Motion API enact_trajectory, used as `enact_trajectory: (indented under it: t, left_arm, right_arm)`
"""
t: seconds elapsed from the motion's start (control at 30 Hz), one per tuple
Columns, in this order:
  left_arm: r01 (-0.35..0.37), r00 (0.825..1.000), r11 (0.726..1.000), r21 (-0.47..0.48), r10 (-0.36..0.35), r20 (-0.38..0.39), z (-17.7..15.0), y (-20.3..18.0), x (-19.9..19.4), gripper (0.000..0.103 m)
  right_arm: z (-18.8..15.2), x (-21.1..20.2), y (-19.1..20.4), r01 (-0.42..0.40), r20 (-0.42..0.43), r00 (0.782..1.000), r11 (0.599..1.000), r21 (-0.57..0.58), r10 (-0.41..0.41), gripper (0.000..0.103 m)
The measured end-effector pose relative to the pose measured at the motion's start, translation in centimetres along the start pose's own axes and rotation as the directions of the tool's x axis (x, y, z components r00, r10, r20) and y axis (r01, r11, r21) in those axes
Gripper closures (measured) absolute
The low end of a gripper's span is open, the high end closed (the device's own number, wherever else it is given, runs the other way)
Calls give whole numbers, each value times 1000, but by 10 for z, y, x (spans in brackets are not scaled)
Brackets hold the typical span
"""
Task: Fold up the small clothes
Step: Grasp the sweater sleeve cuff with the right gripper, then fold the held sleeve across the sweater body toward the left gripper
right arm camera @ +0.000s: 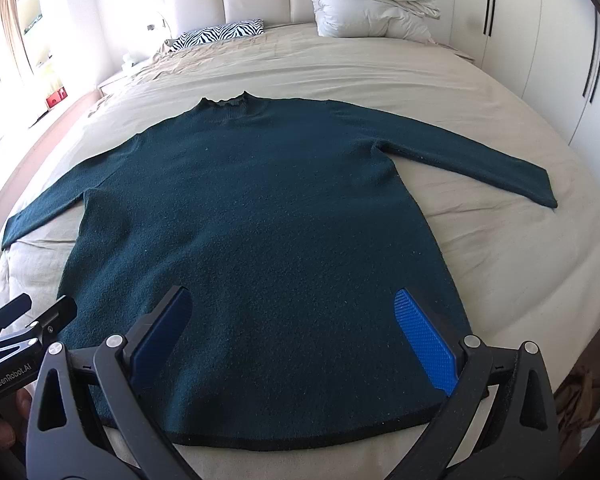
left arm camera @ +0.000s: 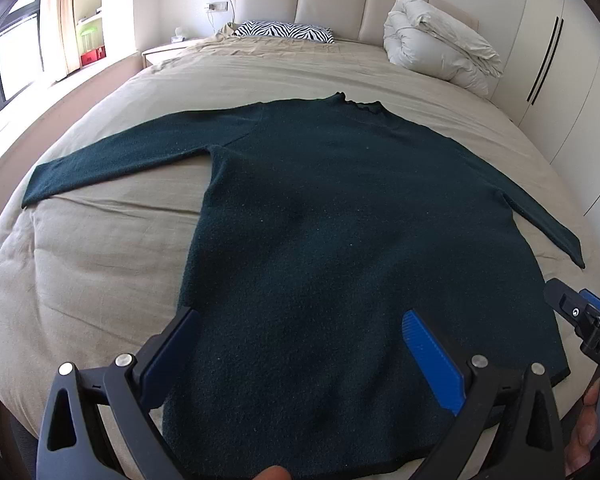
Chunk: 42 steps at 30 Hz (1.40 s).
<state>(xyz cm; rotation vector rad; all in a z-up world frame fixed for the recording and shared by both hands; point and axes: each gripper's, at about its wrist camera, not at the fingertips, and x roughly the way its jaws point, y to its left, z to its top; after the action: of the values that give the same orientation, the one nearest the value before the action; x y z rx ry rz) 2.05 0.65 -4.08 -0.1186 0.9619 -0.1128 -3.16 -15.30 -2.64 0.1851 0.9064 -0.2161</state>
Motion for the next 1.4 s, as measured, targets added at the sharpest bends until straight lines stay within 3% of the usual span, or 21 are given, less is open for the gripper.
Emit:
enact_trajectory:
  t: [0.13,0.27,0.33,0.43,0.53,0.63,0.83,0.93,1.03,1.1,1.17,1.2,1.3,1.4]
  left_arm:
    - [137,989,988,-72,-140,-50,12,5,20,0]
    - [155,986,987,-46,-157,-52,22,-7,39,0]
    - [153,985,988,-11,-154,-75,26,-17,50,0]
    - [134,984,991,21,-131,-118,32,-31,65,0]
    - [159,977,986,-43,-163,-136,45,-31,79,0]
    - [191,974,978,-80,-199,-111,63,-31,89,0]
    - [316,940,941,-125,-328,-94,96,-40,111,1]
    - [366,919,917,-161,-383,-96,107,-44,123,16]
    - [405,897,898,-170,-426,-117,112,-50,134,31]
    - [424,885,891,-165,-446,-132,114,-56,140,33]
    - [440,875,885,-153,-461,-146,116,-61,145,33]
    - [450,869,880,-151,-471,-151,117,-63,147,33]
    - [478,851,863,-162,-501,-160,122,-66,153,33]
    - [510,825,838,-194,-540,-166,130,-68,164,27]
  right_arm:
    - [15,12,-47,-91,9,996,988,122,91,0]
    - [32,29,-128,-184,55,983,925,333,176,0]
    - [38,39,-175,-212,99,977,867,451,187,0]
    - [42,61,-252,-246,149,969,742,623,196,0]
    - [43,86,-316,-260,180,965,629,733,190,1]
    - [43,112,-368,-244,175,969,537,807,177,9]
    - [49,154,-436,-256,202,965,426,868,169,27]
    - [57,173,-466,-277,233,960,392,877,156,35]
    - [67,190,-492,-258,226,966,377,889,128,45]
    - [78,198,-504,-253,229,968,406,878,106,66]
    - [89,207,-512,-213,195,977,431,877,87,75]
    - [97,209,-512,-201,187,980,445,873,75,84]
    - [135,204,-489,-144,158,987,531,835,19,93]
    - [189,194,-445,-123,170,985,680,723,-3,95]
